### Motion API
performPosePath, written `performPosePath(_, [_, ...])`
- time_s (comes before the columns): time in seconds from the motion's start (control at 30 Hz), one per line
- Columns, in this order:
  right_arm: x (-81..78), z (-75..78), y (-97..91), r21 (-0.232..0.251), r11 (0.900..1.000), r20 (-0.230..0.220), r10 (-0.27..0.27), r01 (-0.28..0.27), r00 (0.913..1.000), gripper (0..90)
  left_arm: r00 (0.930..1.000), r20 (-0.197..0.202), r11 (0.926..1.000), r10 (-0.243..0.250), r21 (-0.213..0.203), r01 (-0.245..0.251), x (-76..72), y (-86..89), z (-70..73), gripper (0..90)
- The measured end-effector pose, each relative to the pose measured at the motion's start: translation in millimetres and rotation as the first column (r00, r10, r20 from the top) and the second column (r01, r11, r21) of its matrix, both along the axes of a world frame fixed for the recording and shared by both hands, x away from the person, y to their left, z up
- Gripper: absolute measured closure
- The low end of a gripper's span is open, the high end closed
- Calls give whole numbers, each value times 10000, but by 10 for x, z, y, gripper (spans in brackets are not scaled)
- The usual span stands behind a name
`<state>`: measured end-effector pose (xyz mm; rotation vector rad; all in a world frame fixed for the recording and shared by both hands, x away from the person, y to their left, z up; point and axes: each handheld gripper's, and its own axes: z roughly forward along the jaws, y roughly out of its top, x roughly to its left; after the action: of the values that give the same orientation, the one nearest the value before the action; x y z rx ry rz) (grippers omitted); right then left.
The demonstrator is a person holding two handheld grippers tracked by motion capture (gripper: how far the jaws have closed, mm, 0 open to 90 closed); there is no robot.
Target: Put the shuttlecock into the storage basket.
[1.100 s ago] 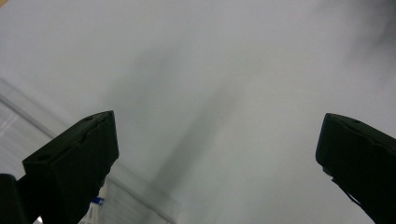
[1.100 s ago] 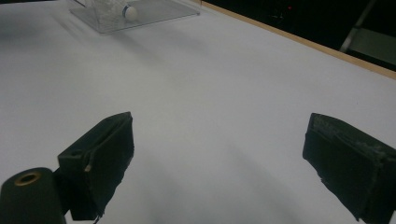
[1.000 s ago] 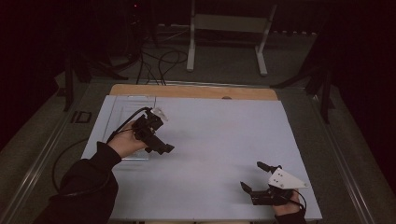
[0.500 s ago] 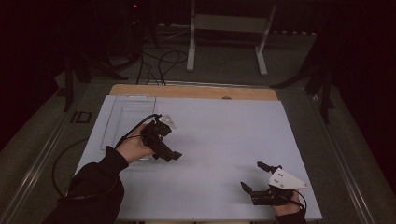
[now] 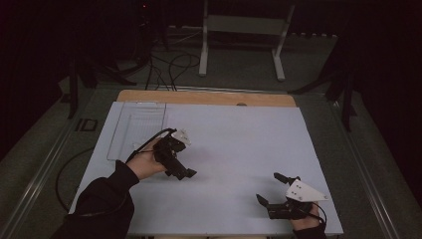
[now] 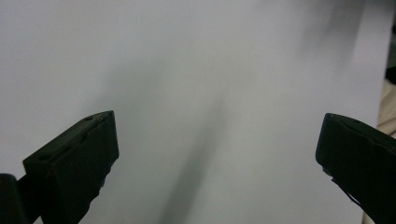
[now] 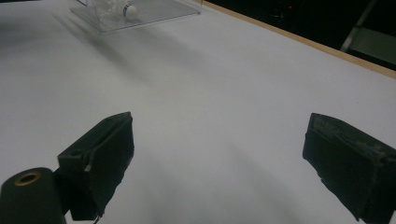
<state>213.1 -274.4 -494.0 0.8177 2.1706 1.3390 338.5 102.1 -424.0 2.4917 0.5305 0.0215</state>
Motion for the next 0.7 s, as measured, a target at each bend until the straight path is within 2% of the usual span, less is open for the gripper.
performPosePath(0.03, [-1, 0, 0, -9, 10000, 4, 0, 0, 10000, 89, 10000, 10, 9999, -81, 79, 81, -12, -5, -2, 2])
performPosePath(0.33, [-6, 5, 1, -27, 10000, 48, 15, -15, 10000, 89, 9997, 11, 9996, -264, -62, 264, -72, -1, -18, 2])
performPosePath(0.43, [-5, 4, 0, -14, 10000, 31, 1, -1, 10000, 89, 9995, 110, 9995, -300, -125, 301, -116, 31, -80, 2])
performPosePath(0.5, [-5, 5, 1, -17, 10000, 38, 8, -8, 10000, 89, 9996, -4, 9992, -266, -289, 266, -141, 58, -122, 2])
performPosePath(0.7, [1, -1, 7, -74, 10000, 52, 27, -27, 10000, 89, 9993, -99, 9986, -350, -412, 346, -206, 115, -242, 2])
